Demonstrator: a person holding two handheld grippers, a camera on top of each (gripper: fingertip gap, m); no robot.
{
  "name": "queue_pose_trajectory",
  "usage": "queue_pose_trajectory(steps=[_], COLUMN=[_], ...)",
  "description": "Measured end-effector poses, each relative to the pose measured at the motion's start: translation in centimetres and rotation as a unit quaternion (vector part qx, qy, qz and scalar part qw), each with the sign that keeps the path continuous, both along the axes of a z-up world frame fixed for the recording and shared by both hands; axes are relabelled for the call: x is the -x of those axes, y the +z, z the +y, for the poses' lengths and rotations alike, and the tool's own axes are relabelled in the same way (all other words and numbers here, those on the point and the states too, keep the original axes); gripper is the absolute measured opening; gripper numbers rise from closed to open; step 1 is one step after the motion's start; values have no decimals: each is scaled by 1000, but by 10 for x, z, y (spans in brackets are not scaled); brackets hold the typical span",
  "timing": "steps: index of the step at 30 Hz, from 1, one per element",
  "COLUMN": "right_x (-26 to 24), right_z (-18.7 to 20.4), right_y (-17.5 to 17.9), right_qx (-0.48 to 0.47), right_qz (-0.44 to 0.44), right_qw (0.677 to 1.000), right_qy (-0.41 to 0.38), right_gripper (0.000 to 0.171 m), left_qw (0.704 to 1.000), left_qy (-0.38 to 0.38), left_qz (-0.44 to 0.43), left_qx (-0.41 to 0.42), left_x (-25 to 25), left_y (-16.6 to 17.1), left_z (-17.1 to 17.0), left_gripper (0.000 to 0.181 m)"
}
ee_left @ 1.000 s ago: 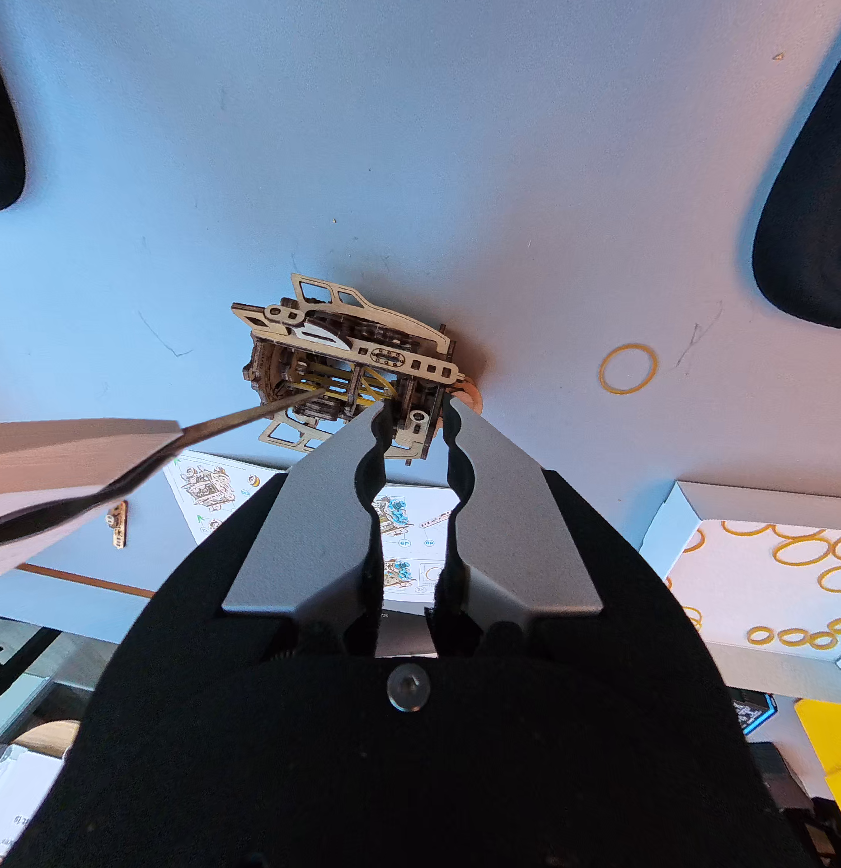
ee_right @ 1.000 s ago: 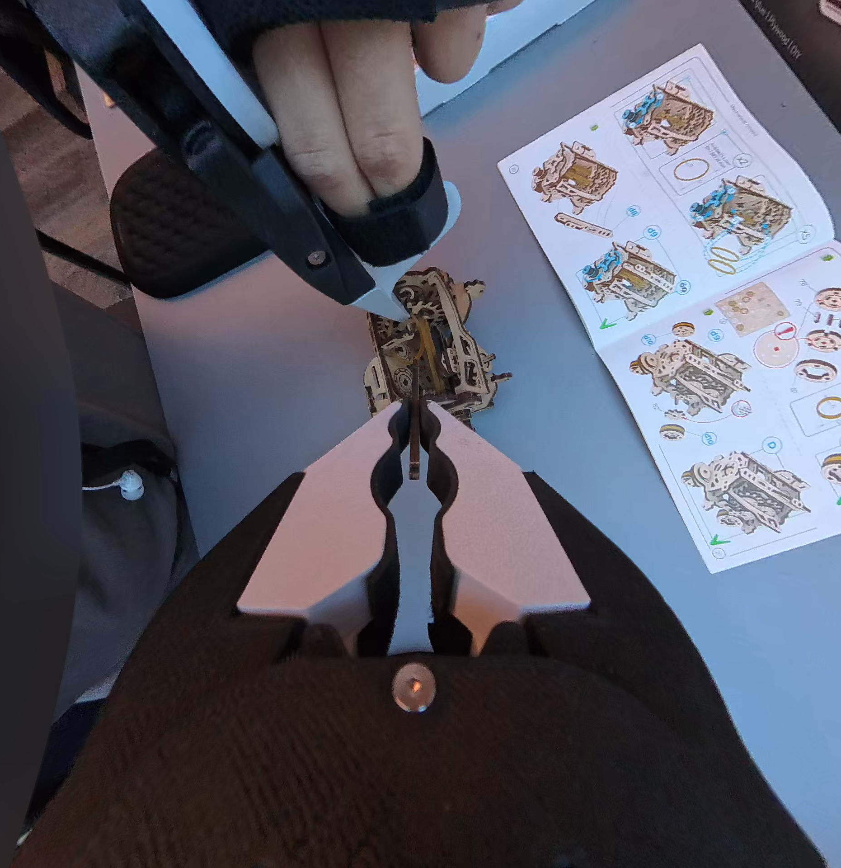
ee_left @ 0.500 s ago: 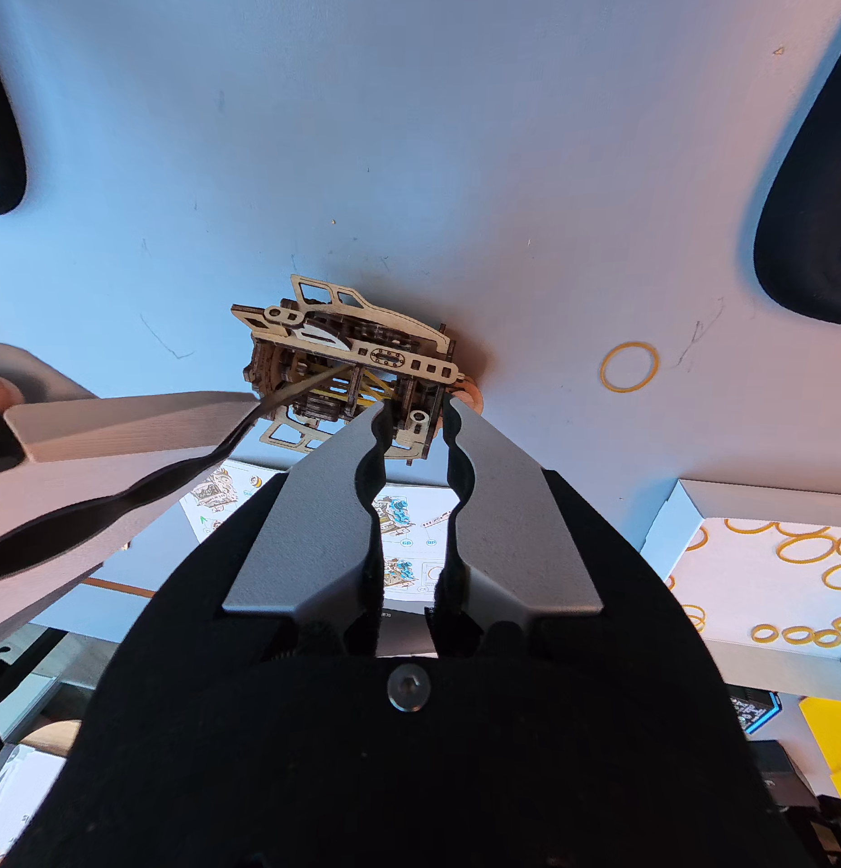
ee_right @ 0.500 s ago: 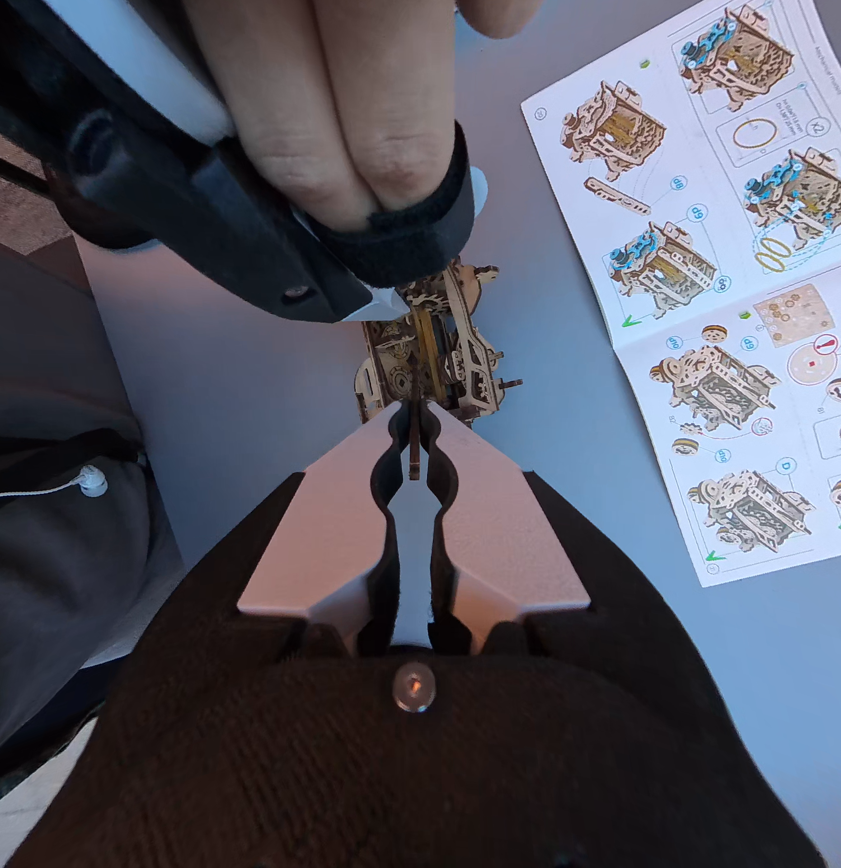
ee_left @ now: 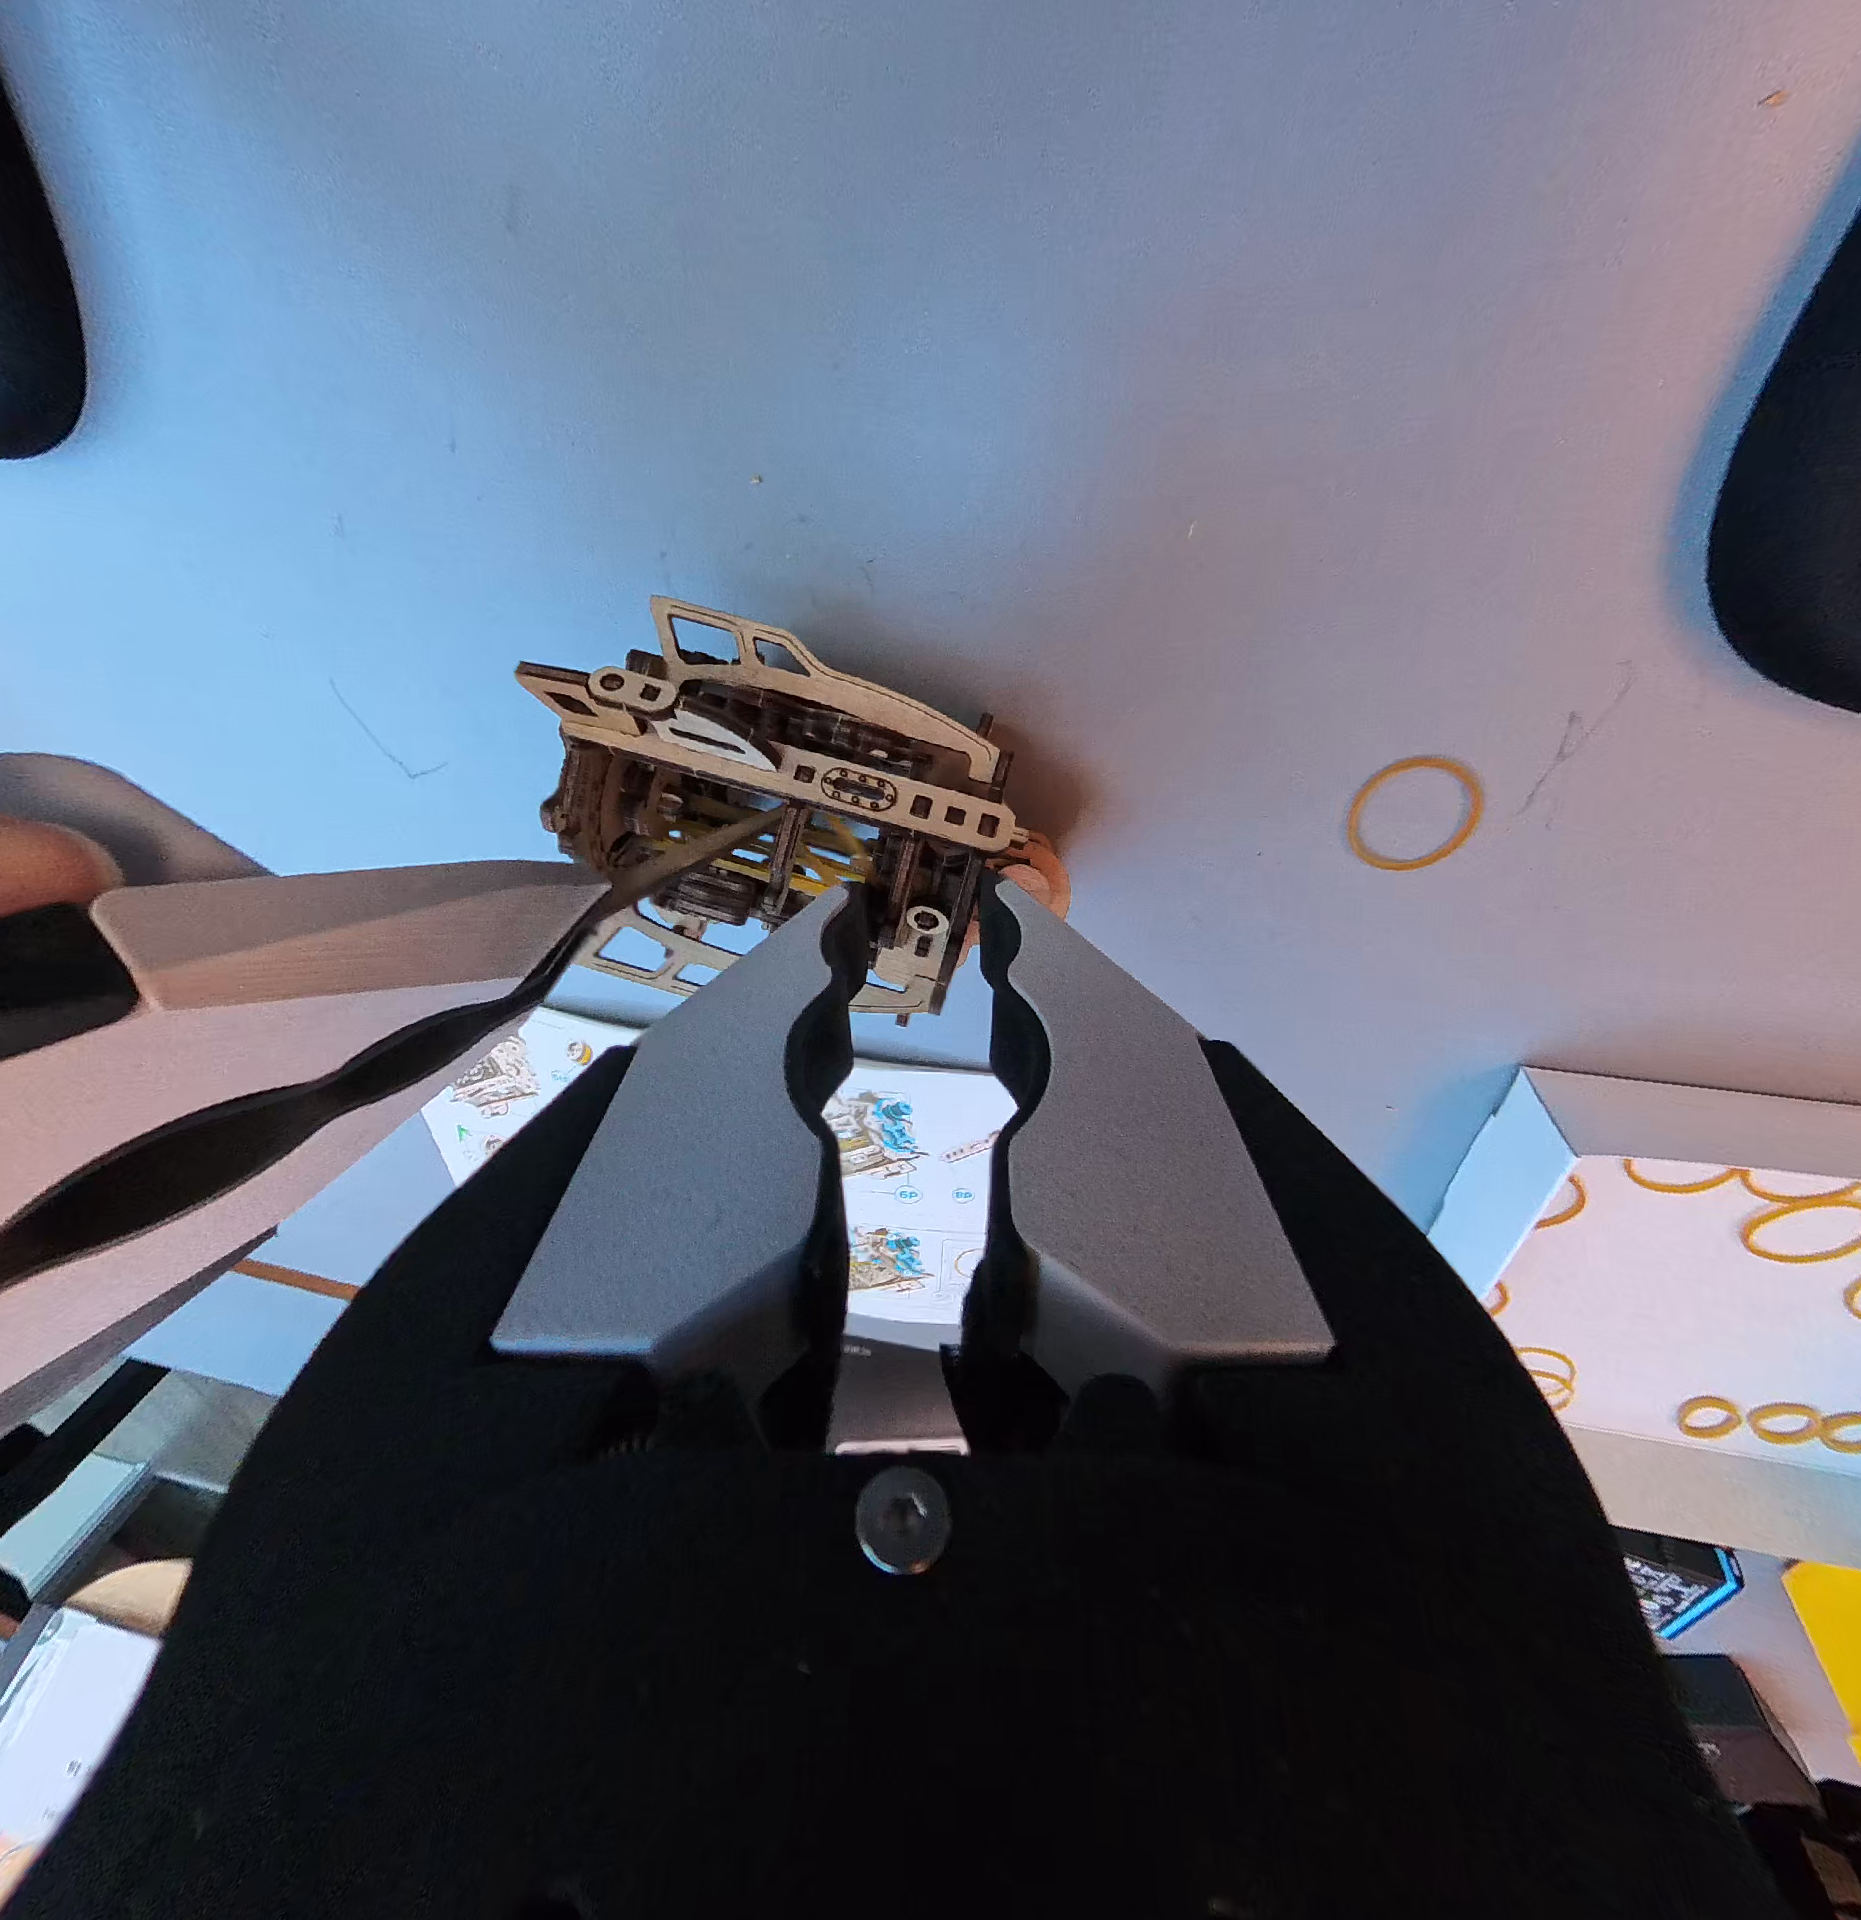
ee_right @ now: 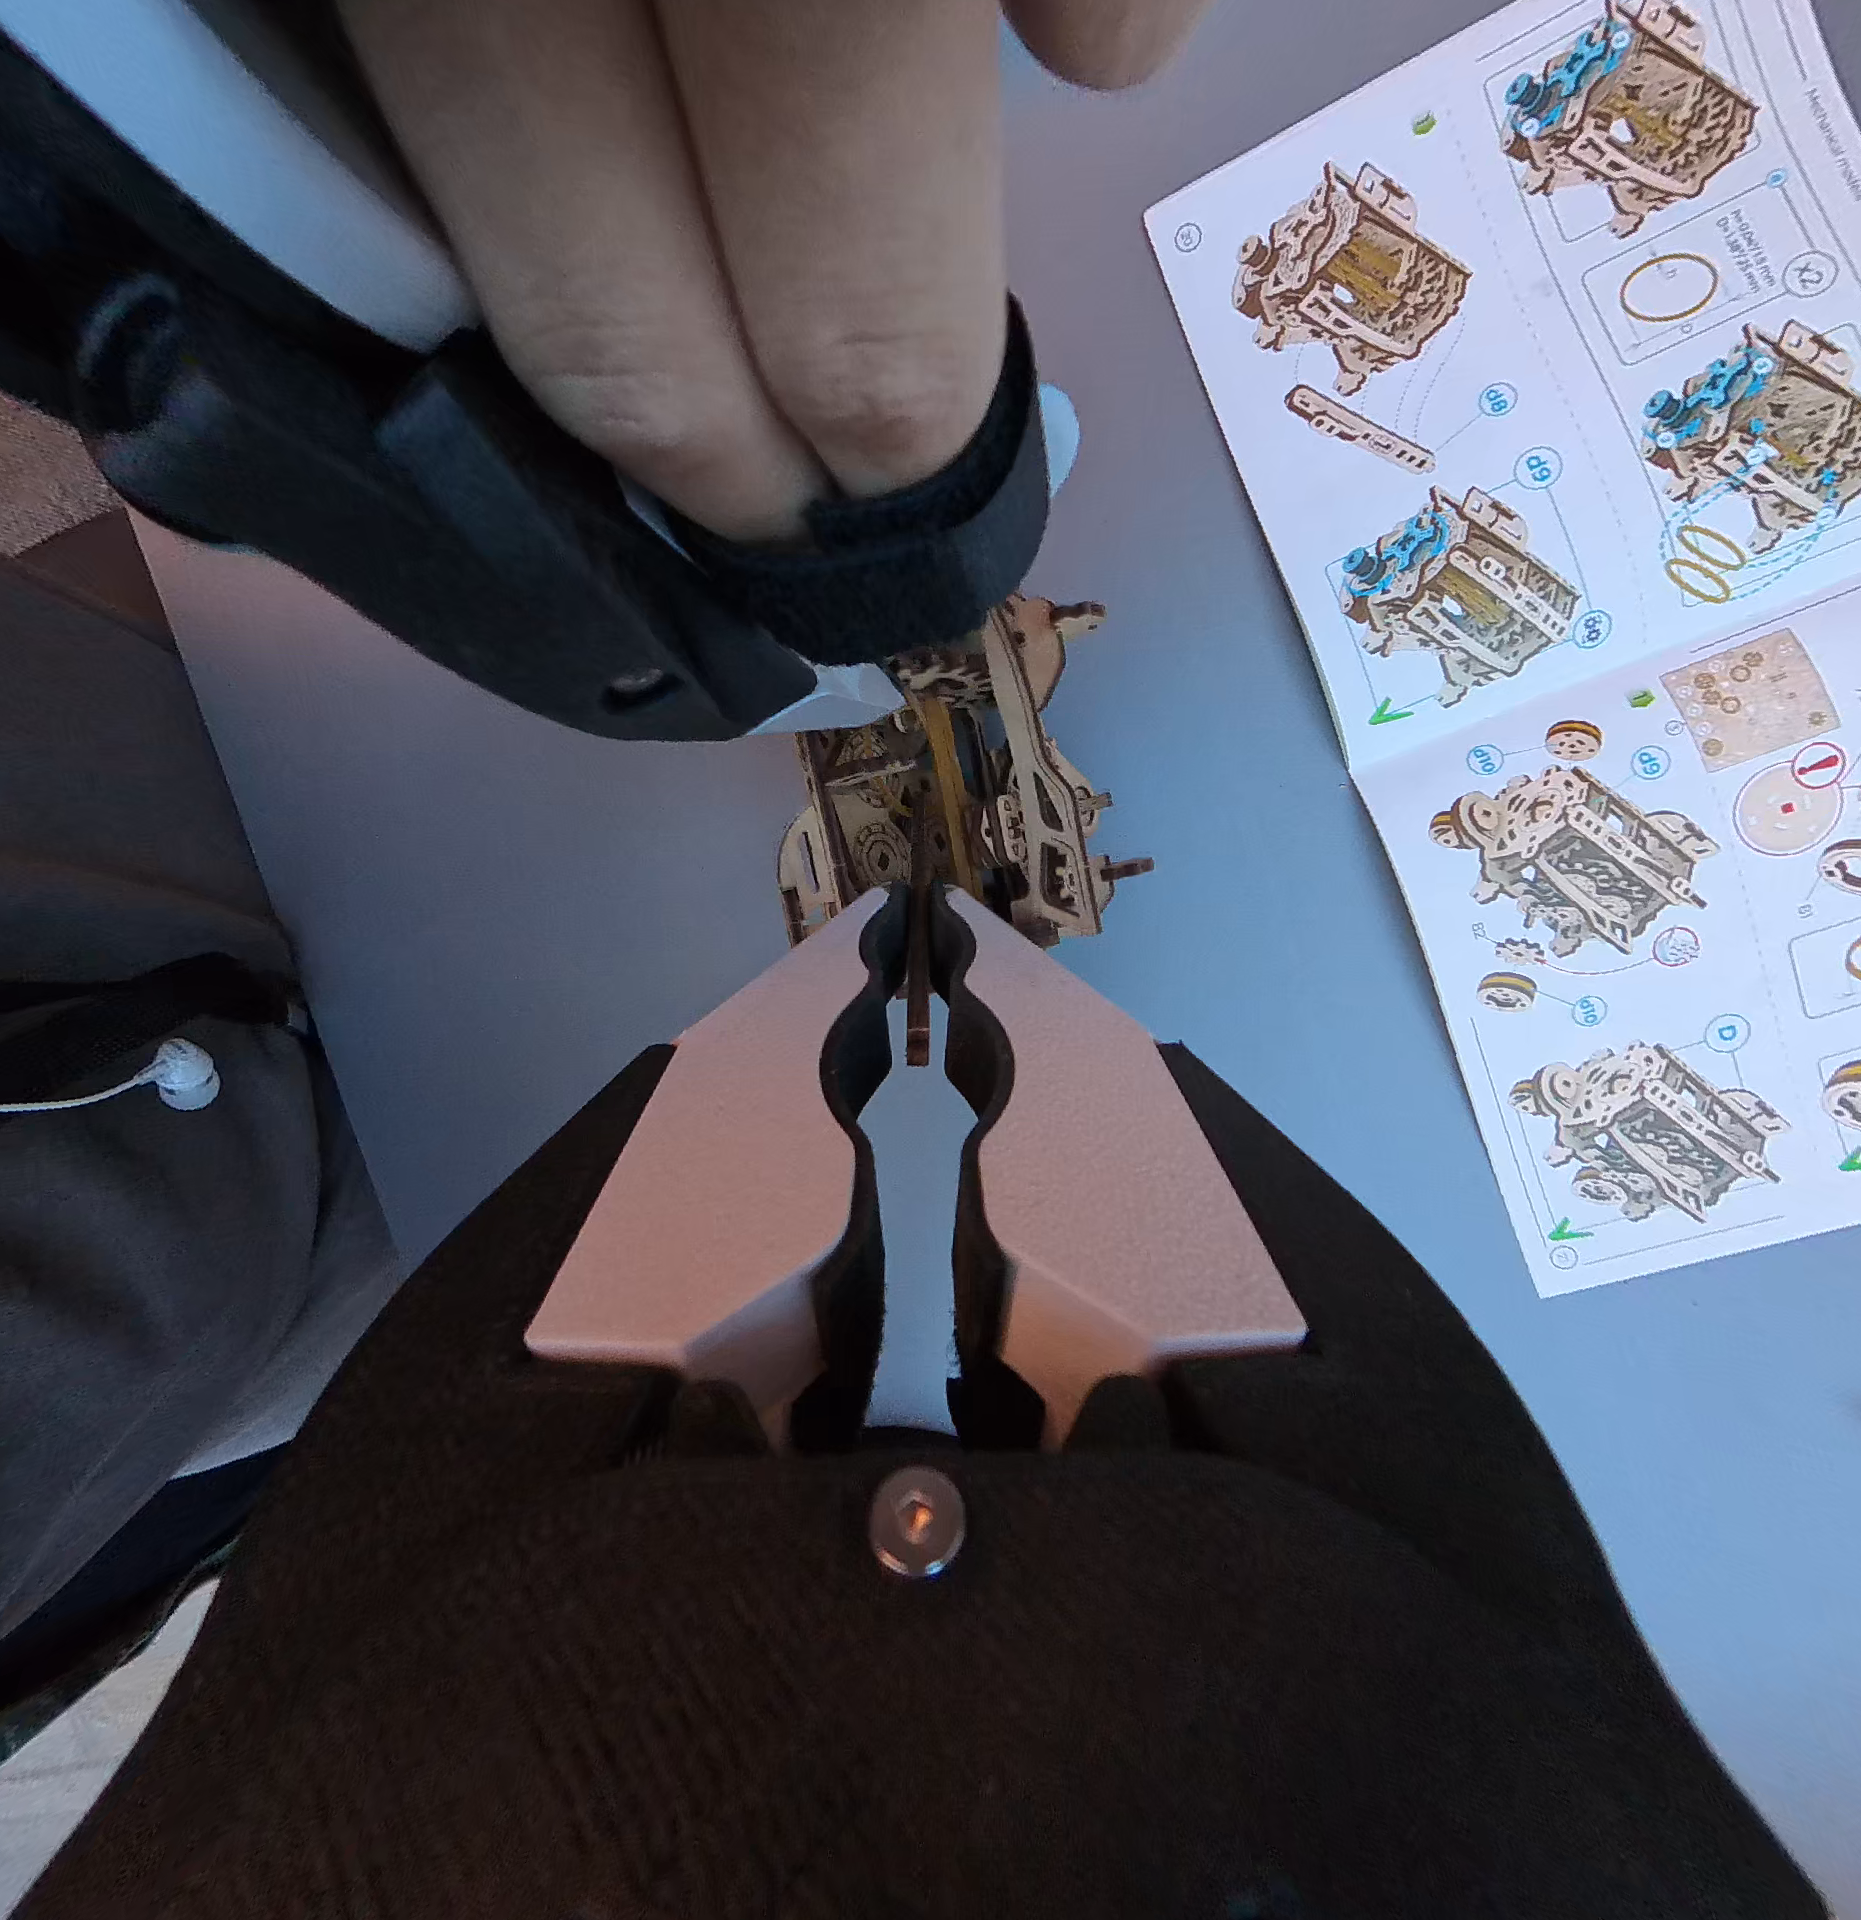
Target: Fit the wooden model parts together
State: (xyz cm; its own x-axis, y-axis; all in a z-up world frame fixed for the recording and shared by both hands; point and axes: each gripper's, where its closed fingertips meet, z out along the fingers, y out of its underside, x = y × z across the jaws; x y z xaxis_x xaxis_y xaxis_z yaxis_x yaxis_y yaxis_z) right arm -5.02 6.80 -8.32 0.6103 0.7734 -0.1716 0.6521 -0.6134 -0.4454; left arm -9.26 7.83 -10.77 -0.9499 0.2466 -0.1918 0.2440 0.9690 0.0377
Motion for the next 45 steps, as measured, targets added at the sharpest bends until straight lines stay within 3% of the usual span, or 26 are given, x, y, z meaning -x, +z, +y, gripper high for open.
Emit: queue_pose_trajectory(steps=[1, 13, 20, 22, 24, 27, 29, 30, 35, 41, 45], right_x=[0, 0, -2, -5, -7, -10, -10, -9, -13, -5, -4], right_z=[0, 2, 2, 1, 2, 3, 5, 4, 9, 11, 24], right_y=[0, 4, 14, 18, 23, 29, 32, 32, 31, 50, 61], right_qx=[0, -12, -37, -49, -68, -94, -101, -97, -118, -121, -127], right_qz=[3, 36, 67, 73, 80, 102, 126, 140, 154, 186, 158], right_qw=[1000, 999, 997, 996, 994, 990, 987, 985, 980, 969, 965], right_qy=[-1, 0, 2, 4, 10, 20, 22, 26, 39, 111, 169], right_gripper=[1, 1, 1, 1, 1, 1, 1, 1, 0, 1, 1], left_qw=[1000, 999, 979, 950, 893, 750, 666, 640, 586, 563, 569], left_qy=[2, 43, 168, 251, 359, 511, 549, 555, 585, 597, 599], left_qz=[-3, -16, -72, -95, -116, -141, -178, -206, -258, -198, -132], left_qx=[1, 26, 95, 158, 246, 397, 473, 489, 498, 536, 548], left_x=[-1, -2, -4, -7, -14, -23, -26, -25, -14, -18, -23], left_y=[0, 2, 20, 30, 42, 59, 68, 68, 46, 25, 4], left_z=[0, 2, 6, -1, -9, -14, -10, -5, 5, 4, 1], left_gripper=[19, 42, 40, 41, 48, 67, 68, 68, 81, 91, 87])
